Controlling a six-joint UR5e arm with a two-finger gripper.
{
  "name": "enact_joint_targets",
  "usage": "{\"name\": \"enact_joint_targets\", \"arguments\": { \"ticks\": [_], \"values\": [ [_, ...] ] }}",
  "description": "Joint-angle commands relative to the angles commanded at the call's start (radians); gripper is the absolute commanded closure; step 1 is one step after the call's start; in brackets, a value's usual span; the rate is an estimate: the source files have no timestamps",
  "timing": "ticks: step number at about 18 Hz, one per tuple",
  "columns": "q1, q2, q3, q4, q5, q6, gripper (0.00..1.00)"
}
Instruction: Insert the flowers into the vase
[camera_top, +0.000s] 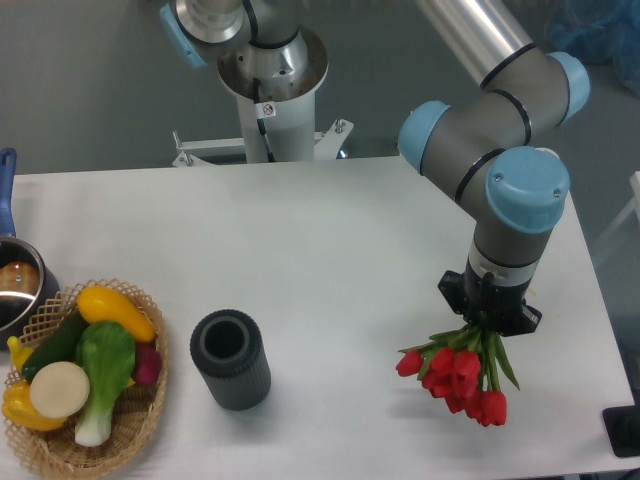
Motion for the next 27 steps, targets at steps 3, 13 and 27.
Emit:
{"name": "enact_joint_targets", "arguments": {
  "ticks": [3, 13, 27],
  "values": [
    [0.000, 0.002, 0.000, 0.000, 0.000, 0.000, 1.00],
    [-0.029, 0.026, 0.000, 0.011, -0.027, -0.002, 1.00],
    [-0.090, 0.166, -0.049, 0.138, -0.478, -0.193, 1.00]
  ]
}}
